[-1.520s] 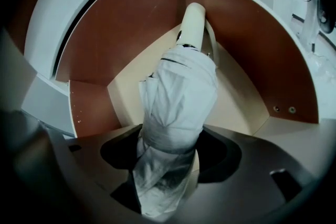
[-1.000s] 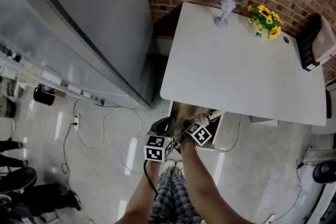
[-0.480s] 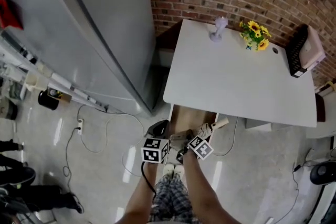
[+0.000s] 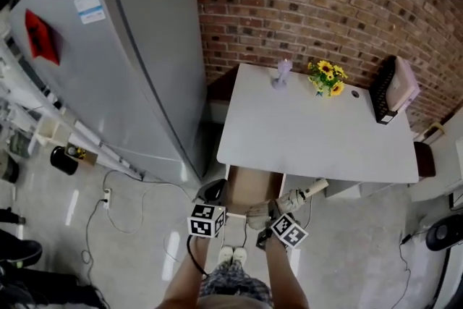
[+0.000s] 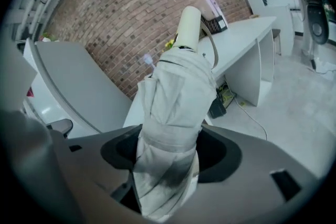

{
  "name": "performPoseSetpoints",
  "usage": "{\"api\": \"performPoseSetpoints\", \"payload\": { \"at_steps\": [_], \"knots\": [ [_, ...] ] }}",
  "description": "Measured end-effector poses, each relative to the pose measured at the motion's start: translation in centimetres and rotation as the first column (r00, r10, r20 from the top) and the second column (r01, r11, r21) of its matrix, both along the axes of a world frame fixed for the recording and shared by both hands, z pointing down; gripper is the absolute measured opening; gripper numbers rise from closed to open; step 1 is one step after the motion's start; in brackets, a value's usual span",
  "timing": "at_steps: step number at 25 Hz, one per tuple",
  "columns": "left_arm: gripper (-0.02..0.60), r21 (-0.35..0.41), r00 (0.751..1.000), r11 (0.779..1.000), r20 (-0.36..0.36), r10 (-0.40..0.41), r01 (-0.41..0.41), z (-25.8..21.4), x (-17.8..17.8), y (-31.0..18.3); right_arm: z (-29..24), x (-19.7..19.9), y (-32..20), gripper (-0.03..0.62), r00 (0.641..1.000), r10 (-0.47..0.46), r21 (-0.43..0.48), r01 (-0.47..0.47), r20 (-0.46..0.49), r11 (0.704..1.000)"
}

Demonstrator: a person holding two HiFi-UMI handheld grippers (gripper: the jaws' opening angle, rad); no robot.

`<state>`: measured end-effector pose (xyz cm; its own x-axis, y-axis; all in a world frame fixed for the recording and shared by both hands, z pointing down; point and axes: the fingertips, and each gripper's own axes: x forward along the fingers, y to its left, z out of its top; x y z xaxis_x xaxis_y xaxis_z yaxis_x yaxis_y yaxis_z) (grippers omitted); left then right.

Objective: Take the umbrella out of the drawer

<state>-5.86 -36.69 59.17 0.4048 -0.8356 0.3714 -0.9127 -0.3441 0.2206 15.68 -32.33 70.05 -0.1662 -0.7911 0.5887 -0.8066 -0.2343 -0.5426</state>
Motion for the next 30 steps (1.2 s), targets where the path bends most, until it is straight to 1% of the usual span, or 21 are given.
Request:
{"api": "performPoseSetpoints", "payload": {
  "at_steps": [2,4,7,9,11,14,16,18,19,23,26,27,30],
  "knots": [
    [0.025,0.036,1.0,0.999,-0.002,0.01,-0.01,-2.0,0.4,0.2,-3.6,2.0,-0.1,0.308,1.0,0.011,0.082,-0.009,-0.028,0.997],
    [0.025,0.072,1.0,0.997,-0.003,0.018,-0.018,-4.0,0.8,0.2,-7.3,4.0,-0.2,0.308,0.997,0.019,0.159,-0.008,-0.07,0.987],
    [0.025,0.141,0.999,0.99,-0.003,0.032,-0.032,-7.6,1.1,-0.2,-12.9,6.8,-0.5,0.31,0.986,0.027,0.278,0.02,-0.167,0.96],
    [0.025,0.188,0.999,0.982,-0.003,0.035,-0.034,-10.0,1.1,-0.6,-16.4,8.4,-0.7,0.31,0.971,0.033,0.351,0.054,-0.238,0.935],
    [0.025,0.229,0.999,0.973,-0.004,0.033,-0.031,-12.2,1.2,-0.8,-19.9,9.8,-0.8,0.31,0.948,0.042,0.417,0.1,-0.317,0.904],
    [0.025,0.286,1.0,0.958,0.008,0.029,-0.03,-14.9,1.4,-0.9,-24.6,11.1,-0.4,0.311,0.892,0.057,0.493,0.195,-0.449,0.848],
    [0.025,0.316,0.999,0.948,0.012,0.031,-0.033,-16.3,1.6,-0.7,-27.0,11.6,0.2,0.311,0.844,0.07,0.521,0.261,-0.532,0.812],
    [0.025,0.339,1.0,0.94,0.014,0.028,-0.031,-17.4,1.7,-0.5,-29.0,12.0,0.8,0.311,0.805,0.091,0.542,0.307,-0.586,0.782],
    [0.025,0.35,1.0,0.936,0.014,0.024,-0.028,-17.9,1.6,-0.5,-29.9,12.2,0.9,0.311,0.795,0.102,0.555,0.319,-0.598,0.768],
    [0.025,0.396,1.0,0.918,0.019,0.01,-0.017,-19.7,1.3,-0.9,-32.6,12.6,1.1,0.312,0.775,0.158,0.606,0.332,-0.612,0.723],
    [0.025,0.417,0.999,0.909,0.033,0.001,-0.015,-20.2,1.4,-0.7,-33.4,12.8,1.4,0.312,0.745,0.194,0.619,0.348,-0.639,0.704],
    [0.026,0.423,0.999,0.906,0.033,-0.002,-0.012,-20.3,1.4,-0.6,-33.5,12.9,1.6,0.312,0.74,0.2,0.622,0.351,-0.642,0.701],
    [0.025,0.446,0.999,0.895,0.03,-0.012,-0.002,-20.8,1.1,-0.5,-33.6,13.2,1.8,0.313,0.742,0.211,0.628,0.339,-0.636,0.7]
  ]
}}
